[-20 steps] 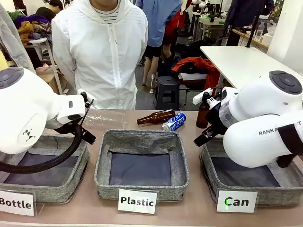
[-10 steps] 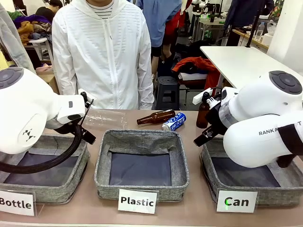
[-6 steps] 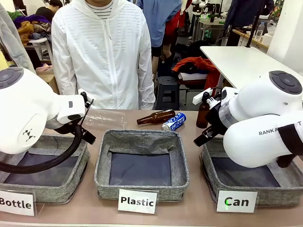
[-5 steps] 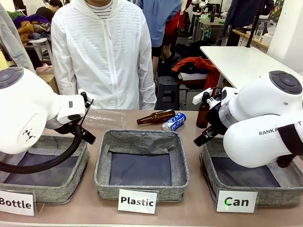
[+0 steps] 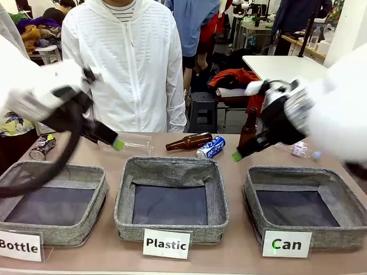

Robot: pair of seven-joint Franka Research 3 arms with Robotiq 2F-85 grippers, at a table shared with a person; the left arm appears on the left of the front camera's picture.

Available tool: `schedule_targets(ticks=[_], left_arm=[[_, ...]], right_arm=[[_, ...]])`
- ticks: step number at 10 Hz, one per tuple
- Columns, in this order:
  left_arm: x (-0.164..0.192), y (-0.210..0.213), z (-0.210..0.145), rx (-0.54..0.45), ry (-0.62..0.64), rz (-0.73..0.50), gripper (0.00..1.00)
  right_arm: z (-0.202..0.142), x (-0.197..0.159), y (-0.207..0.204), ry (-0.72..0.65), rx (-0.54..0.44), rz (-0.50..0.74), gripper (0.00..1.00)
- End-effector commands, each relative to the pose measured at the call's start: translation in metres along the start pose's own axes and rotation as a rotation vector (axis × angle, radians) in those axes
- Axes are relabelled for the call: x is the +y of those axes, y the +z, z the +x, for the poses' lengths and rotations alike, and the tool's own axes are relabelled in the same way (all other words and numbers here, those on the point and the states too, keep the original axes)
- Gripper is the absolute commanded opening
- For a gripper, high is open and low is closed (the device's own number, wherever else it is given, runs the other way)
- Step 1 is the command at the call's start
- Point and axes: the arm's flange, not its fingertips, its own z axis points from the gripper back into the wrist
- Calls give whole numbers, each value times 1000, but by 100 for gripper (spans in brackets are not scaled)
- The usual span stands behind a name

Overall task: Sort the can waste into the basket.
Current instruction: Pick up the can waste from the table and place it in the right Fabric basket.

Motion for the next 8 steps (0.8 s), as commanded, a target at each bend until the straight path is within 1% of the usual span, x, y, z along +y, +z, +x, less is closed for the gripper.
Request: schedule_targets(ticks=[1, 2, 3, 4, 5, 6, 7, 8], left_arm=[[12, 74, -17, -6, 17, -242, 100], [27, 100, -32, -13, 4, -391, 100], [53, 123, -49, -55, 39, -465, 100], [91, 141, -75, -118, 125, -530, 100], [129, 153, -103, -198, 239, -587, 100], [173, 164, -134, -283, 394, -611, 100], [201, 167, -157, -336, 529, -634, 100], [215, 163, -176, -379, 652, -637, 100]], right_arm=[[-17, -26, 73, -126, -18, 218, 100], [-36, -51, 99, -172, -84, 343, 100], [-60, -83, 117, -247, -180, 453, 100], [-92, -115, 131, -330, -269, 534, 100], [-122, -143, 143, -417, -355, 565, 100], [-150, -168, 151, -527, -436, 571, 100], [-170, -185, 155, -615, -481, 577, 100], [-184, -202, 155, -704, -506, 564, 100]])
